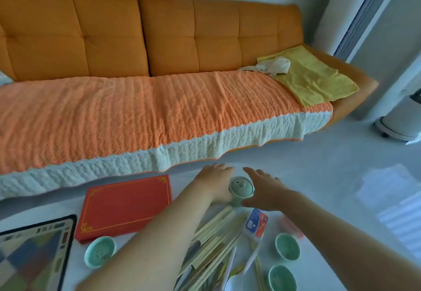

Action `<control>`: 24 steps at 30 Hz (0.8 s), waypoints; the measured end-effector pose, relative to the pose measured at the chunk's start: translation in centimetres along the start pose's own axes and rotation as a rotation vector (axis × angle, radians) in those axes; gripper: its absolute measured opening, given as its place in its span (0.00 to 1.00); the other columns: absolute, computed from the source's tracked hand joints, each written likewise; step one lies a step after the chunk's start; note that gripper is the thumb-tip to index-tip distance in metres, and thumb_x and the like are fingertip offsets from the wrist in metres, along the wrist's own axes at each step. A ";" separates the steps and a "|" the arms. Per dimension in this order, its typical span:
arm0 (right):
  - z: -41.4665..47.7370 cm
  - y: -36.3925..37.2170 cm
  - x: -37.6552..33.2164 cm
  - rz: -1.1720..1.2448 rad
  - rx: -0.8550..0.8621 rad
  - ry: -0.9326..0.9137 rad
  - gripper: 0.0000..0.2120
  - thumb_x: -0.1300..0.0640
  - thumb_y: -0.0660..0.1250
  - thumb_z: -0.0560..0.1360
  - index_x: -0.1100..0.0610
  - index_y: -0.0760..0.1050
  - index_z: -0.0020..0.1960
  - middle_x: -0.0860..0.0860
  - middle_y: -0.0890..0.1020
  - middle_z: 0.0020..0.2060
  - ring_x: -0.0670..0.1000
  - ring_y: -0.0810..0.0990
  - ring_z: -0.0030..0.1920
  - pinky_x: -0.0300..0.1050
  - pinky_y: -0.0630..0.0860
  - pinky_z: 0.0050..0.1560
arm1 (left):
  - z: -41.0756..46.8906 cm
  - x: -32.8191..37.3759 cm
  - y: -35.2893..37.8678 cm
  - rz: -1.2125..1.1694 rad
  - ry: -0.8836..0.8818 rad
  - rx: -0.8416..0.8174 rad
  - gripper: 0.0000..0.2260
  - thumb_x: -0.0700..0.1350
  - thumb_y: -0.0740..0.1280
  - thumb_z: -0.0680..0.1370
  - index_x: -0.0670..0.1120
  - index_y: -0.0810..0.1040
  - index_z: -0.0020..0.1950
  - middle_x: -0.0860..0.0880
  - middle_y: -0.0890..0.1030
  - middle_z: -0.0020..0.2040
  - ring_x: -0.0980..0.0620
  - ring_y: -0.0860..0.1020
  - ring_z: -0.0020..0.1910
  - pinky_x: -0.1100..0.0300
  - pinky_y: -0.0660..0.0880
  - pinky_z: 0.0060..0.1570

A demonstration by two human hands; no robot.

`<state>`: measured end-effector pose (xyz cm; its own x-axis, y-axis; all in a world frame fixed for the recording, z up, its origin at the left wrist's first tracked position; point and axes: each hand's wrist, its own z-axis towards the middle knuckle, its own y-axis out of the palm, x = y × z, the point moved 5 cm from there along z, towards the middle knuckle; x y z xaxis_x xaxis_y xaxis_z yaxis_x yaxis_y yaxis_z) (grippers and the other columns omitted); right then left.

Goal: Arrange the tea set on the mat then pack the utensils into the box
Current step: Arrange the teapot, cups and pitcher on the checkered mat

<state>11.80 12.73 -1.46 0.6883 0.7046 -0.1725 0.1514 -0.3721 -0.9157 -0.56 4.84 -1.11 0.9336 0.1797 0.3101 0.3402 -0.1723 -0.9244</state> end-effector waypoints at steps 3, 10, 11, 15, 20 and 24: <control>1.5 1.9 1.1 0.022 -0.013 0.024 0.55 0.36 0.76 0.64 0.48 0.46 0.80 0.55 0.67 0.72 0.60 0.68 0.70 0.56 0.65 0.69 | 2.2 0.2 2.4 0.110 0.044 -0.033 0.40 0.62 0.70 0.72 0.45 0.59 0.77 0.46 0.64 0.76 0.45 0.61 0.75 0.46 0.55 0.74; 3.7 3.8 1.7 0.129 0.063 0.000 0.49 0.38 0.80 0.57 0.47 0.63 0.72 0.50 0.74 0.62 0.54 0.75 0.59 0.51 0.74 0.60 | 4.1 -0.2 4.9 0.171 0.077 0.083 0.35 0.64 0.72 0.68 0.48 0.68 0.68 0.47 0.75 0.63 0.46 0.71 0.66 0.47 0.53 0.72; 3.5 3.6 1.5 0.147 0.077 -0.014 0.47 0.39 0.81 0.57 0.48 0.65 0.70 0.50 0.74 0.61 0.53 0.75 0.57 0.50 0.74 0.59 | 4.0 -0.2 4.9 0.171 0.081 0.104 0.34 0.65 0.73 0.67 0.48 0.69 0.65 0.47 0.76 0.61 0.46 0.72 0.64 0.47 0.55 0.71; 1.8 2.3 0.1 0.209 0.153 -0.061 0.46 0.44 0.83 0.57 0.48 0.66 0.69 0.48 0.73 0.60 0.52 0.75 0.56 0.49 0.75 0.59 | 1.8 0.1 2.6 0.138 0.074 0.175 0.33 0.61 0.76 0.66 0.50 0.71 0.66 0.47 0.77 0.60 0.45 0.74 0.60 0.49 0.67 0.64; -2.6 -0.5 -5.4 0.168 0.195 -0.201 0.44 0.44 0.82 0.58 0.47 0.68 0.69 0.46 0.77 0.57 0.50 0.78 0.54 0.47 0.76 0.56 | -5.8 -0.7 -1.0 0.016 0.007 0.264 0.28 0.58 0.78 0.61 0.55 0.74 0.57 0.53 0.78 0.55 0.50 0.76 0.55 0.50 0.77 0.54; -7.6 -0.6 -11.7 0.172 0.209 -0.358 0.41 0.46 0.82 0.60 0.47 0.69 0.69 0.46 0.78 0.57 0.50 0.78 0.56 0.47 0.75 0.58 | -14.7 -1.9 -2.1 -0.099 -0.071 0.355 0.25 0.58 0.78 0.57 0.59 0.75 0.50 0.58 0.78 0.51 0.55 0.77 0.50 0.51 0.78 0.50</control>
<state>9.11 0.12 3.84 0.3962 0.8217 -0.4097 -0.1152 -0.3982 -0.9101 -1.42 -9.41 3.46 0.8840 0.2472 0.3968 0.3564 0.1932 -0.9142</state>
